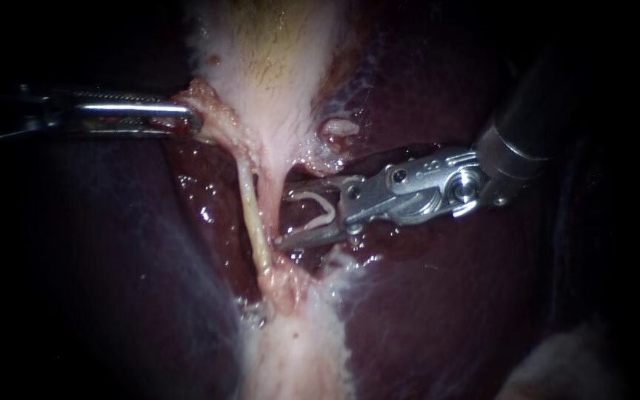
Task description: Clipping first clip left tube
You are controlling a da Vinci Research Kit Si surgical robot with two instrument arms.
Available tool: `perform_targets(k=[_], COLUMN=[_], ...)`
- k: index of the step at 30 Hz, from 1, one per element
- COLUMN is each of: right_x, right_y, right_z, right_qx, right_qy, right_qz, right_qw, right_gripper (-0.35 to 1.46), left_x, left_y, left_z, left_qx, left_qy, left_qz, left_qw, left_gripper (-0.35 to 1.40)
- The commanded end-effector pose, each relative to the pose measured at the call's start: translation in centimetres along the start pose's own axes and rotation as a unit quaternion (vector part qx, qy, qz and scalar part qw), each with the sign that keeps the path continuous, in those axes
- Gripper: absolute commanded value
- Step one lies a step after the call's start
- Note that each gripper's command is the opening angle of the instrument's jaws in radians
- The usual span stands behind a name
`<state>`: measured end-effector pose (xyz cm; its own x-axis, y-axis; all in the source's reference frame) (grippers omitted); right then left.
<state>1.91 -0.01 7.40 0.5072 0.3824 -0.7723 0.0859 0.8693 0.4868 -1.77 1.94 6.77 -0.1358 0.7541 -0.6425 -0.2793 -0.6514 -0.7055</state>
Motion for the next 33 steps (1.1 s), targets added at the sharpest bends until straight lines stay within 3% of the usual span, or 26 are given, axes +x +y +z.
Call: perform_targets(k=[1, 10, 20, 33], right_x=[0.0, 0.0, 0.11, 0.23], right_y=[0.0, -0.03, -0.09, -0.35], right_z=[0.0, -0.08, -0.46, -0.89], right_qx=[0.0, 0.004, 0.014, 0.041], right_qy=[0.0, 0.001, 0.008, 0.02], right_qz=[0.0, 0.0, 0.004, 0.007], right_qw=[1.0, 1.0, 0.9999, 0.9989], right_gripper=[0.5, 0.5, 0.5, 0.5], left_x=[0.0, 0.0, 0.0, 0.0], left_y=[0.0, 0.0, 0.0, 0.0], left_z=[0.0, -0.01, -0.02, -0.02], left_qx=[0.0, 0.0, 0.0, 0.0], left_qy=[0.0, 0.0, 0.0, 0.0], left_qz=[0.0, 0.0, 0.0, 0.0], left_qw=[1.0, 1.0, 1.0, 1.0], left_gripper=[-0.35, -0.35, -0.35, -0.35])
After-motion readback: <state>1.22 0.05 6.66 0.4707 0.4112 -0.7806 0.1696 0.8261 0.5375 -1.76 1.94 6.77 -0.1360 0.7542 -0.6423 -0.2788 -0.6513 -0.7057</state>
